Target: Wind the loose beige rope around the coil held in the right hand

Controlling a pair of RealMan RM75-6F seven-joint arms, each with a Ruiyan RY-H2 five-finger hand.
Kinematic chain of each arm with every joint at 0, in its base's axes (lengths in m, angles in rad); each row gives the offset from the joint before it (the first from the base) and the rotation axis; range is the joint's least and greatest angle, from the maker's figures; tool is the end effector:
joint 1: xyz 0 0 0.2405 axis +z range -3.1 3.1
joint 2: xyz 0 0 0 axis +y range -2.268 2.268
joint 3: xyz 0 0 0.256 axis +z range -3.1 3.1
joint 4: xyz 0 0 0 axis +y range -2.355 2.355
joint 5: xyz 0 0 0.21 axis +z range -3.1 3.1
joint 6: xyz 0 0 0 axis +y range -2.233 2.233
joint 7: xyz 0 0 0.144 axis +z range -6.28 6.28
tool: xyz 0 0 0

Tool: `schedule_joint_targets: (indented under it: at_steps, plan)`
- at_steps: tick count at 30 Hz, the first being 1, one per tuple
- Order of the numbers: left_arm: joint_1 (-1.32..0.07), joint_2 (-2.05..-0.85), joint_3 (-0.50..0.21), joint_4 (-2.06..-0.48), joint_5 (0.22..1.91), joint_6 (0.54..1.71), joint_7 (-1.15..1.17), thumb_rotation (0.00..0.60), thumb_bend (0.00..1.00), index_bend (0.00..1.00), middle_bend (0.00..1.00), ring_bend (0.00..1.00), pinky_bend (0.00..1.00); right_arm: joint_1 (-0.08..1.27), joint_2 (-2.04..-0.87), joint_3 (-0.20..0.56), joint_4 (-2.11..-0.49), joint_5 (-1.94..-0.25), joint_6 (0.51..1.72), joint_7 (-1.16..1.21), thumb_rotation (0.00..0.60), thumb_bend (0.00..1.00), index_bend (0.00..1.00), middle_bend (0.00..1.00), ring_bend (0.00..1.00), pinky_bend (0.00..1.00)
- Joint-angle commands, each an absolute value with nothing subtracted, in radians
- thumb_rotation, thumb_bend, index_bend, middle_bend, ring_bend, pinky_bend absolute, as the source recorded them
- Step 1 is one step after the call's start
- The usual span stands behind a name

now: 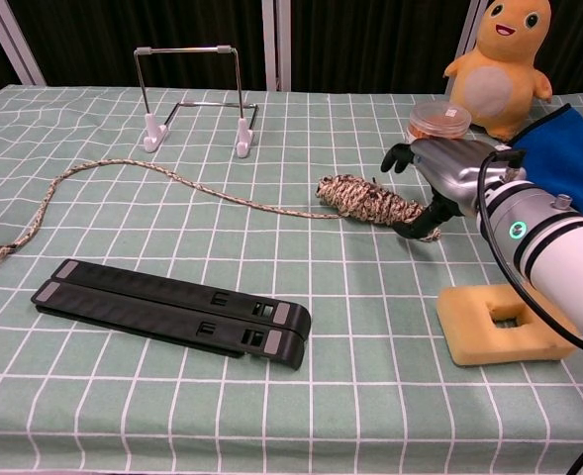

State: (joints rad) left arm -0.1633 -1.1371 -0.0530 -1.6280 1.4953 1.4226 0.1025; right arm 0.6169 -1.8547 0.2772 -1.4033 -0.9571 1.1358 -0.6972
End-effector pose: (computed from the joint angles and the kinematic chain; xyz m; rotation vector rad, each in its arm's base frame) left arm -0.2947 0.2047 0.1441 -1.4848 -0.8449 -0.8778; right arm -0.1450 -0.3140 -0.0714 1.6404 -1.0107 0.8052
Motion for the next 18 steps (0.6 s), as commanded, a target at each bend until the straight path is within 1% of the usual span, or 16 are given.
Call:
schedule_joint_targets:
  at_steps: [1, 3, 7, 13, 15, 18]
  plan:
    - [-0.167, -1.134, -0.053, -1.622, 1.5, 1.421, 0.096, 0.528, 0.14, 0.19, 0.18, 0.17, 0.24, 0.628, -1.865, 0.274, -1.389, -0.949, 1.131, -0.703, 0.6, 0.29, 0.28, 0.23, 0.13, 0.27]
    - [-0.169, -1.133, -0.055, -1.621, 1.502, 1.423, 0.097, 0.529, 0.15, 0.19, 0.18, 0.17, 0.24, 0.634, -1.869, 0.274, -1.384, -0.94, 1.123, -0.703, 0.6, 0.29, 0.28, 0.24, 0.13, 0.27]
    - [-0.171, -1.132, -0.057, -1.622, 1.505, 1.427, 0.099, 0.53, 0.15, 0.19, 0.18, 0.17, 0.24, 0.641, -1.878, 0.274, -1.371, -0.939, 1.119, -0.68, 0.6, 0.3, 0.28, 0.29, 0.16, 0.29]
    - [-0.173, -1.132, -0.055, -1.625, 1.499, 1.42, 0.103, 0.535, 0.15, 0.19, 0.18, 0.17, 0.24, 0.656, -1.895, 0.273, -1.342, -0.927, 1.116, -0.682, 0.6, 0.31, 0.29, 0.3, 0.18, 0.32]
    - [-0.173, -1.132, -0.055, -1.624, 1.498, 1.421, 0.102, 0.534, 0.15, 0.19, 0.18, 0.17, 0.24, 0.661, -1.901, 0.271, -1.332, -0.927, 1.115, -0.68, 0.6, 0.31, 0.3, 0.31, 0.2, 0.35]
    - [-0.173, -1.132, -0.054, -1.622, 1.496, 1.421, 0.101, 0.533, 0.15, 0.19, 0.18, 0.17, 0.24, 0.665, -1.906, 0.271, -1.323, -0.928, 1.112, -0.672, 0.6, 0.32, 0.31, 0.32, 0.23, 0.43]
